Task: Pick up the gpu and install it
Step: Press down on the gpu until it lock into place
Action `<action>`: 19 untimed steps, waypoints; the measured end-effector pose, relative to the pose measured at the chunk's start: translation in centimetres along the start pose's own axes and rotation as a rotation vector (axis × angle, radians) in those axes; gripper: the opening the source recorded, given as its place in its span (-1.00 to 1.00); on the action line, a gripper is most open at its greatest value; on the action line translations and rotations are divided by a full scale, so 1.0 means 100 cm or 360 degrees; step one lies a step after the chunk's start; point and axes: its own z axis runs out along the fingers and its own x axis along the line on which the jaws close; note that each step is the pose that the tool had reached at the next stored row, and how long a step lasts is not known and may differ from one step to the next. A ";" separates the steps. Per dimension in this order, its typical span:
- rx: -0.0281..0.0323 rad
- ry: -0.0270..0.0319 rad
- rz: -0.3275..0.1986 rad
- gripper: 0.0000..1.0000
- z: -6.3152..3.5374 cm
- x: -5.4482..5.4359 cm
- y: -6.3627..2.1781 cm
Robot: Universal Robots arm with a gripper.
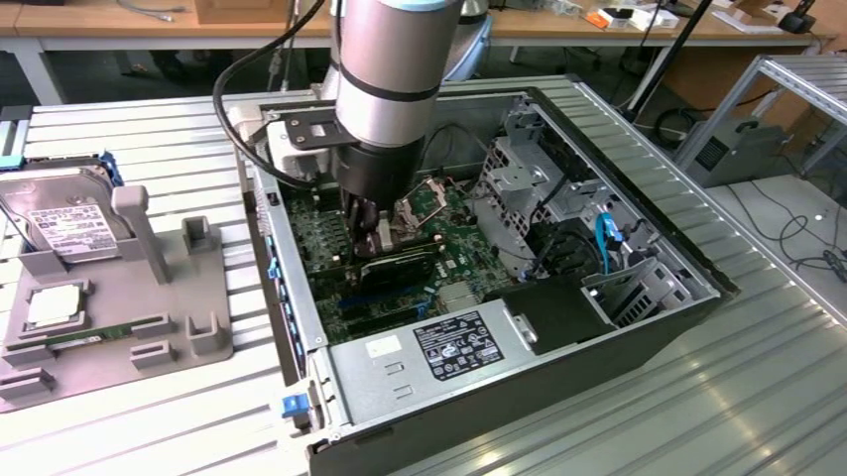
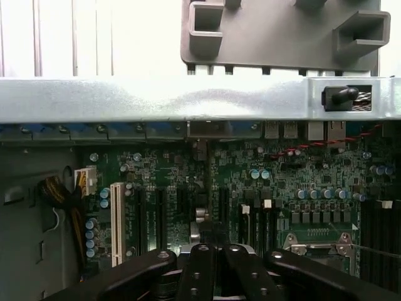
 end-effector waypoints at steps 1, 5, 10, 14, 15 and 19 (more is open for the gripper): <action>0.00000 0.00001 0.0000 -0.79 0.0020 0.000 0.0006; -0.00005 0.00007 0.0000 -0.79 0.0066 0.001 0.0020; -0.00002 0.00005 0.0000 -0.79 0.0099 0.002 0.0036; -0.00001 -0.00008 0.0000 -0.79 0.0105 0.004 0.0051; -0.00002 -0.00023 0.0000 -0.79 0.0105 0.004 0.0052; 0.00000 -0.00180 -0.0001 -0.79 0.0104 0.007 0.0052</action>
